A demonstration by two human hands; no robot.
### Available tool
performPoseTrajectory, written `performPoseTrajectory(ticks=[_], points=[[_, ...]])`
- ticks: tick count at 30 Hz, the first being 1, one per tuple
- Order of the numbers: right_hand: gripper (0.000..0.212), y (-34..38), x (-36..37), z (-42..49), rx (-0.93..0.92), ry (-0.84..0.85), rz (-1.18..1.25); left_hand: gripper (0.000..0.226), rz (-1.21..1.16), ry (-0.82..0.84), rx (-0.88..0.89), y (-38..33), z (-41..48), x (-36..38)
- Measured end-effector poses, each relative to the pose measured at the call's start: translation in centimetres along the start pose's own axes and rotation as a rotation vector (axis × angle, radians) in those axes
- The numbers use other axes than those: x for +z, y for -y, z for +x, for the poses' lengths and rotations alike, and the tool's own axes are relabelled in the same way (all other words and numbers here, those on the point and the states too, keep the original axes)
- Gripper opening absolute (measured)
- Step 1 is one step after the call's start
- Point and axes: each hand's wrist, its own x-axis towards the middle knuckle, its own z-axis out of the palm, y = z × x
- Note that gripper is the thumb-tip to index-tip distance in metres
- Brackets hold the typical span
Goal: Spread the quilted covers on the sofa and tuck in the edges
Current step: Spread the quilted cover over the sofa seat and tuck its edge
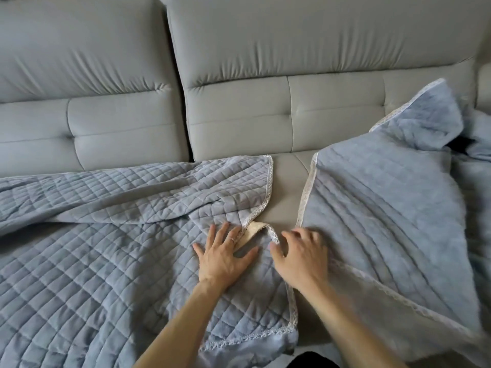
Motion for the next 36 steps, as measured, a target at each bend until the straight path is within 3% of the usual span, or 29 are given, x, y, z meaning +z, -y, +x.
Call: performPoseTrajectory(ticks=[3, 6, 10, 13, 17, 21, 23, 25, 27, 29, 31, 33, 36], points=[[0.049, 2.9, 0.7, -1.8, 0.01, 0.13, -0.05, 0.079, -0.11, -0.025, 0.134, 2.1, -1.6, -2.1], [0.035, 3.5, 0.7, -2.3, 0.016, 0.147, 0.023, 0.078, 0.051, -0.157, 0.196, 4.4, -5.9, -3.4], [0.041, 2.8, -0.2, -2.6, 0.125, 0.201, 0.048, 0.099, 0.314, -0.018, 0.314, 6.4, -10.0, -2.3], [0.046, 2.4, -1.5, -3.0, 0.115, 0.209, -0.068, 0.074, 0.393, -0.098, 0.473, 6.3, -9.4, -1.8], [0.046, 1.1, -2.9, -2.1, 0.162, 0.215, -0.132, 0.033, 0.311, -0.065, 0.632, 4.3, -10.1, -3.2], [0.058, -3.8, -4.1, -1.6, 0.239, 0.23, -0.297, 0.026, 0.32, 0.277, 0.614, 1.5, -12.1, -4.0], [0.076, -6.8, -4.6, -1.0, 0.314, 0.278, -0.363, 0.041, 0.361, 0.421, 0.626, 0.4, -12.3, -3.8], [0.088, -8.2, -4.8, 0.1, 0.372, 0.349, -0.351, 0.059, 0.225, 0.477, 0.507, -0.5, -11.3, -4.1], [0.083, -7.7, -4.7, 1.0, 0.385, 0.331, -0.344, 0.053, 0.116, 0.347, 0.455, -1.8, -9.2, -4.2], [0.066, -6.3, -4.4, 1.6, 0.33, 0.196, -0.336, 0.036, 0.106, 0.075, 0.483, -3.1, -6.2, -3.8], [0.057, -4.9, -3.2, 1.8, 0.218, 0.132, -0.273, 0.043, 0.106, -0.081, 0.418, -3.8, -3.7, -3.0], [0.059, -4.1, -1.4, 1.4, 0.145, 0.164, -0.163, 0.057, 0.145, -0.056, 0.309, -4.2, -1.9, -2.3], [0.063, -4.3, 0.9, 0.5, 0.125, 0.141, -0.1, 0.063, 0.142, 0.111, 0.266, -4.2, -0.5, -1.5]])
